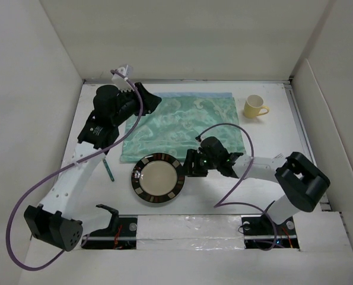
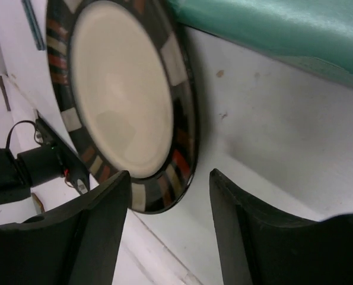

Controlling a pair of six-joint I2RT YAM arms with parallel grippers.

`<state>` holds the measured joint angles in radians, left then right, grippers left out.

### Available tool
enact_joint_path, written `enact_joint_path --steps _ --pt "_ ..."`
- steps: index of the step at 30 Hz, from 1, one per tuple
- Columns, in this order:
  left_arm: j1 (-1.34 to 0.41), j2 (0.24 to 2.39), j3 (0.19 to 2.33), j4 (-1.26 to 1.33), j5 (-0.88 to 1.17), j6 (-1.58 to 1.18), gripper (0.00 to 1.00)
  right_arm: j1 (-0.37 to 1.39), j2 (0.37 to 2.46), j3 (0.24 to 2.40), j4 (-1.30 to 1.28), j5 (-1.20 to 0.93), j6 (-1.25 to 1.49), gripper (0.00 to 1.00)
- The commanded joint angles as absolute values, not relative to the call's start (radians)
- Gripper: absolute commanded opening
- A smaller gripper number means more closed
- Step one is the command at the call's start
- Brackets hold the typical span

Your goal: Set the dinner table for one person

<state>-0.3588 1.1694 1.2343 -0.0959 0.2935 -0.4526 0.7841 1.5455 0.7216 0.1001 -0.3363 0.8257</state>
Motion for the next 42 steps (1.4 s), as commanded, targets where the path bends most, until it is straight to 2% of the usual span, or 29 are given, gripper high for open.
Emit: enact_joint_path --steps 1,8,11,12,15,16,20,21,25,31,37,42 --pt "-0.356 1.097 1.163 -0.137 0.247 -0.396 0.33 0.793 1.589 0.703 0.227 -0.333 0.871 0.6" --pt "-0.356 1.029 1.071 -0.176 0.267 -0.414 0.33 0.838 1.701 0.667 0.365 -0.291 0.972 0.52" --pt "-0.356 1.029 1.081 -0.207 0.241 -0.393 0.33 0.847 1.775 0.657 0.467 -0.325 1.028 0.44" --pt "-0.356 1.031 1.083 -0.221 0.233 -0.387 0.33 0.847 1.798 0.655 0.482 -0.337 1.04 0.3" --pt "-0.356 1.022 1.08 -0.233 0.201 -0.379 0.33 0.856 1.79 0.647 0.49 -0.325 1.068 0.02" --pt "-0.356 1.017 1.081 -0.238 0.184 -0.376 0.33 0.856 1.752 0.649 0.462 -0.318 1.063 0.0" --pt "-0.356 1.008 1.12 -0.264 0.117 -0.367 0.33 0.847 1.536 0.679 0.245 -0.333 1.0 0.0" --pt "-0.356 1.009 1.152 -0.273 0.085 -0.358 0.35 0.836 1.405 0.78 0.138 -0.363 0.936 0.0" --pt "-0.356 1.012 1.199 -0.273 0.031 -0.353 0.42 0.753 1.333 0.949 -0.041 -0.354 0.865 0.0" --pt "-0.356 1.031 1.218 -0.222 0.049 -0.371 0.48 0.497 1.46 1.169 -0.026 -0.489 0.813 0.0" --pt "-0.356 1.057 1.187 -0.175 0.106 -0.403 0.49 0.375 1.679 1.322 0.052 -0.538 0.847 0.0" --pt "-0.356 1.074 1.197 -0.172 0.1 -0.391 0.49 0.344 1.804 1.417 0.071 -0.563 0.891 0.0"
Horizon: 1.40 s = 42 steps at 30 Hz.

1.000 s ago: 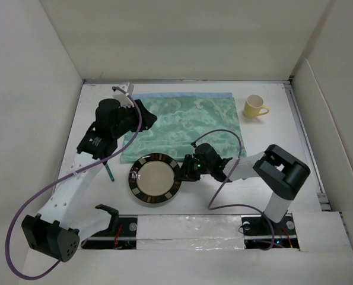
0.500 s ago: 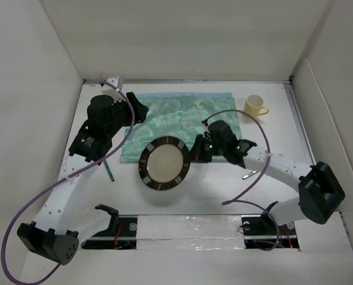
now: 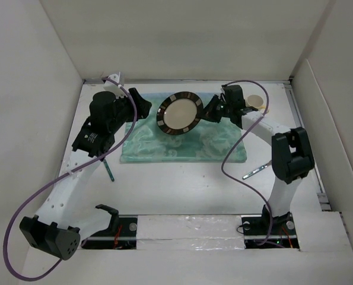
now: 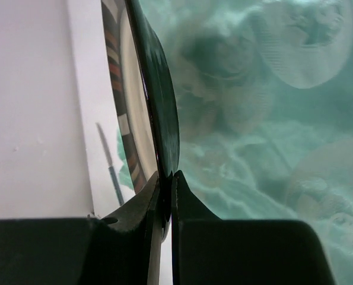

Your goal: Set the dinner table for one person

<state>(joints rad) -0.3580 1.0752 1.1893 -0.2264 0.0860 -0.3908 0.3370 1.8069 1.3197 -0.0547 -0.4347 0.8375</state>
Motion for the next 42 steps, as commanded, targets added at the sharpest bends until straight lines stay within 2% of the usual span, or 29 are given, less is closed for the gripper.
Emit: enact_joint_path --steps 1,9,12,13,16,19,23,24,29,30,31,32,33,34,37,42 --pt "-0.356 1.074 1.195 -0.169 0.098 -0.391 0.48 0.333 1.831 1.417 0.098 -0.569 0.903 0.0" --pt "-0.356 1.068 1.152 -0.147 0.106 -0.393 0.48 0.324 1.904 1.316 0.16 -0.534 0.977 0.0" --pt "-0.356 1.066 1.138 -0.146 0.107 -0.396 0.48 0.333 1.913 1.281 0.091 -0.509 0.933 0.15" --pt "-0.356 1.068 1.137 -0.141 0.11 -0.397 0.48 0.344 1.911 1.27 0.075 -0.499 0.922 0.24" --pt "-0.356 1.074 1.132 -0.135 0.114 -0.4 0.48 0.353 1.91 1.22 0.042 -0.473 0.899 0.38" --pt "-0.356 1.086 1.135 -0.13 0.123 -0.405 0.48 0.353 1.904 1.193 0.005 -0.417 0.881 0.46" --pt "-0.356 1.097 1.144 -0.123 0.13 -0.41 0.48 0.353 1.884 1.244 -0.188 -0.339 0.784 0.52" --pt "-0.356 1.098 1.144 -0.121 0.13 -0.408 0.48 0.353 1.831 1.264 -0.265 -0.266 0.723 0.57" --pt "-0.356 1.097 1.146 -0.123 0.123 -0.403 0.48 0.315 1.731 1.275 -0.376 -0.212 0.622 0.58" --pt "-0.356 1.098 1.146 -0.123 0.121 -0.4 0.48 0.302 1.708 1.282 -0.415 -0.203 0.609 0.56" --pt "-0.356 1.098 1.146 -0.123 0.12 -0.399 0.47 0.29 1.668 1.29 -0.431 -0.18 0.595 0.45" --pt "-0.356 1.1 1.144 -0.123 0.12 -0.394 0.45 0.255 1.642 1.295 -0.449 -0.16 0.575 0.28" --pt "-0.356 1.103 1.143 -0.121 0.123 -0.39 0.42 0.233 1.625 1.305 -0.451 -0.132 0.571 0.04" --pt "-0.356 1.104 1.141 -0.121 0.126 -0.388 0.29 0.21 1.594 1.33 -0.449 -0.091 0.565 0.0" --pt "-0.356 1.117 1.138 -0.124 0.132 -0.383 0.0 0.114 1.586 1.42 -0.446 -0.007 0.54 0.0" --pt "-0.356 1.109 1.124 -0.123 0.107 -0.379 0.0 0.005 1.716 1.613 -0.537 0.162 0.54 0.0"
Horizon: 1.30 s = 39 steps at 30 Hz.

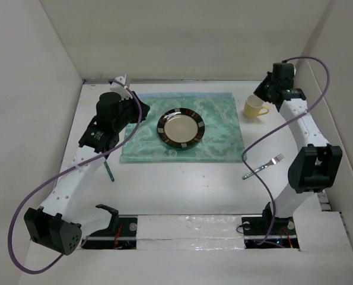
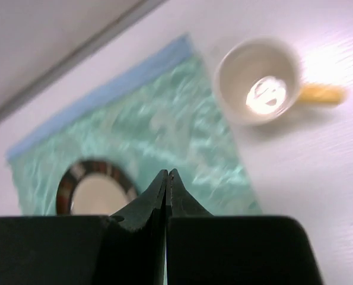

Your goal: Set the dinner table for one person

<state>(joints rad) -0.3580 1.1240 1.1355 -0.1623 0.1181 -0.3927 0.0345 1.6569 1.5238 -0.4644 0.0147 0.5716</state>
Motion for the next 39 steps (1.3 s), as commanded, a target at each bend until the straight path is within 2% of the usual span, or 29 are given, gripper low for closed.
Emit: enact_joint_path --steps 1,2,3,4,6,9,22,26,28,29,30,32,33,39 --pt "-0.356 1.108 1.121 -0.123 0.11 -0.376 0.0 -0.02 1.742 1.646 -0.546 0.22 0.538 0.06" --pt "-0.356 1.109 1.118 -0.124 0.112 -0.371 0.06 -0.032 1.77 1.716 -0.561 0.245 0.538 0.15" --pt "-0.356 1.105 1.115 -0.126 0.117 -0.365 0.11 -0.044 1.828 1.756 -0.604 0.265 0.535 0.29" --pt "-0.356 1.103 1.108 -0.123 0.115 -0.362 0.22 -0.063 1.859 1.793 -0.623 0.27 0.528 0.36" --pt "-0.356 1.095 1.098 -0.121 0.114 -0.36 0.27 -0.078 1.946 1.892 -0.676 0.249 0.491 0.47" --pt "-0.356 1.092 1.091 -0.127 0.104 -0.36 0.29 -0.078 2.01 1.976 -0.735 0.244 0.448 0.48" --pt "-0.356 1.112 1.095 -0.13 0.09 -0.357 0.3 -0.097 2.134 1.977 -0.721 0.225 0.407 0.48" --pt "-0.356 1.114 1.095 -0.129 0.091 -0.36 0.3 -0.097 2.184 2.005 -0.727 0.229 0.387 0.47" --pt "-0.356 1.117 1.094 -0.13 0.091 -0.365 0.3 -0.097 2.204 2.011 -0.726 0.222 0.382 0.44" --pt "-0.356 1.117 1.094 -0.132 0.092 -0.365 0.3 -0.097 2.206 2.011 -0.721 0.219 0.382 0.39" --pt "-0.356 1.12 1.095 -0.13 0.094 -0.367 0.3 -0.097 2.204 2.01 -0.719 0.215 0.38 0.28" --pt "-0.356 1.123 1.095 -0.126 0.098 -0.374 0.3 -0.097 2.194 2.003 -0.698 0.213 0.383 0.13" --pt "-0.356 1.126 1.097 -0.126 0.1 -0.376 0.3 -0.097 2.184 2.0 -0.695 0.216 0.385 0.0" --pt "-0.356 1.141 1.114 -0.118 0.115 -0.377 0.3 -0.087 2.031 2.02 -0.663 0.291 0.383 0.0"
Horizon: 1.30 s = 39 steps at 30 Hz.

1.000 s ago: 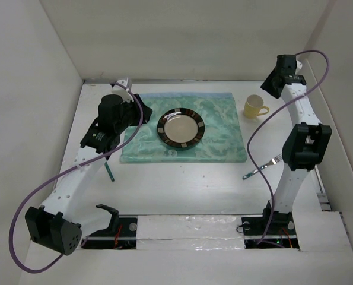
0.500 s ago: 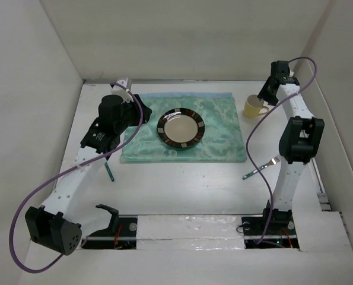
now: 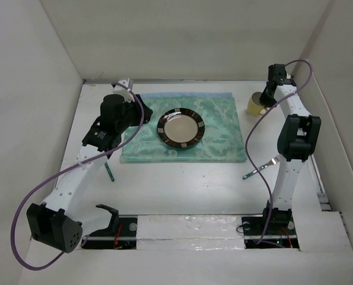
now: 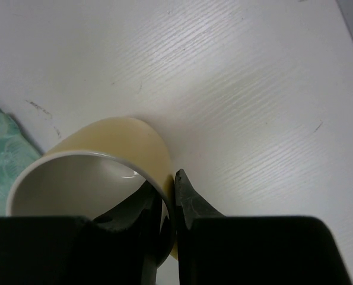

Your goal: Set the dinner table for one person

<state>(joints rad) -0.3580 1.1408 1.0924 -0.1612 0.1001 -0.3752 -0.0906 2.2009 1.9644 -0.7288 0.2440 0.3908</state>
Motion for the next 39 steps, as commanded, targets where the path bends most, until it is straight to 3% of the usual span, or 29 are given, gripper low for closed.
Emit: enact_joint_path --steps 1,19,34,39 --pt "-0.356 1.144 1.117 -0.118 0.121 -0.379 0.3 -0.074 2.014 2.023 -0.658 0.263 0.38 0.0" --pt "-0.356 1.14 1.101 -0.15 0.103 -0.373 0.3 0.132 2.236 2.331 -0.791 0.172 0.373 0.0" --pt "-0.356 1.127 1.112 -0.166 0.087 -0.365 0.3 0.169 2.378 2.376 -0.825 0.213 0.396 0.0" --pt "-0.356 1.117 1.126 -0.196 0.045 -0.351 0.3 0.178 2.402 2.373 -0.834 0.221 0.413 0.04"
